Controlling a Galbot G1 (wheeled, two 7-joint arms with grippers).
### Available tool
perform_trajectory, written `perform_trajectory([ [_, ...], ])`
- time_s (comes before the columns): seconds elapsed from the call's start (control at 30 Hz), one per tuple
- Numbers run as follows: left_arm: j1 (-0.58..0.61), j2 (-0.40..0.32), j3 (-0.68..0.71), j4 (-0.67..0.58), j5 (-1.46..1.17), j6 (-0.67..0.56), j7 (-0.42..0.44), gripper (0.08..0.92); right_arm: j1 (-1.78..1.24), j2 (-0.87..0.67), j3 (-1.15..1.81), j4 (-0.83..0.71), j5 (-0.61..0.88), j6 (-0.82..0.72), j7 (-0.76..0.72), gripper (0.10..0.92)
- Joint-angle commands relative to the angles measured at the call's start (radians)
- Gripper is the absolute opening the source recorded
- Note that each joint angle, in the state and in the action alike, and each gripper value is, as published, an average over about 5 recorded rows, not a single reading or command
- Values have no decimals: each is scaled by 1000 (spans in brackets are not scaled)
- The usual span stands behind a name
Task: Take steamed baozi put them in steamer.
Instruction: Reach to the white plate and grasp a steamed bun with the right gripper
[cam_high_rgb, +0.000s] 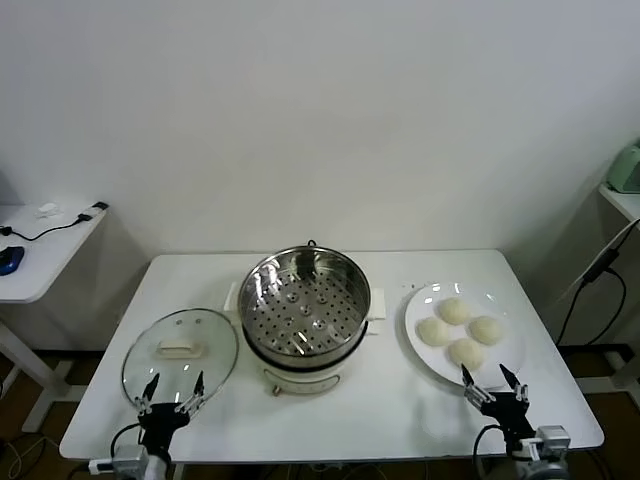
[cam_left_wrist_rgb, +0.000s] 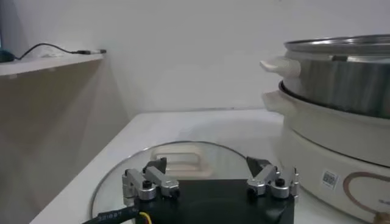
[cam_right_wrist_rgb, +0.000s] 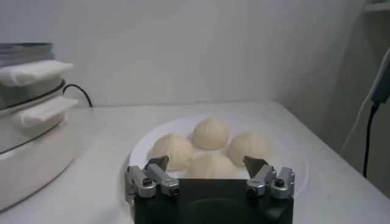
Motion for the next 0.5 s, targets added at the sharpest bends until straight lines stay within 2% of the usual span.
perform_trajectory([
  [0.03,-2,7,3,-5,-5,5,0,823,227,-164,-26,-18,-3,-175,26,823],
  [0.13,-2,11,6,-6,-8,4,1,823,360,-260,-79,-89,-5,-203,10,823],
  [0.23,2,16,11,-13,-14,-1,1,823,522,-371,-176,-190,-24,-215,-69,823],
  [0.4,3,24,18,-19,-20,-4,0,823,782,-543,-429,-322,-80,-211,-273,823],
  [0.5,-2,26,21,-19,-21,-2,1,823,953,-627,-627,-411,-126,-174,-452,823],
])
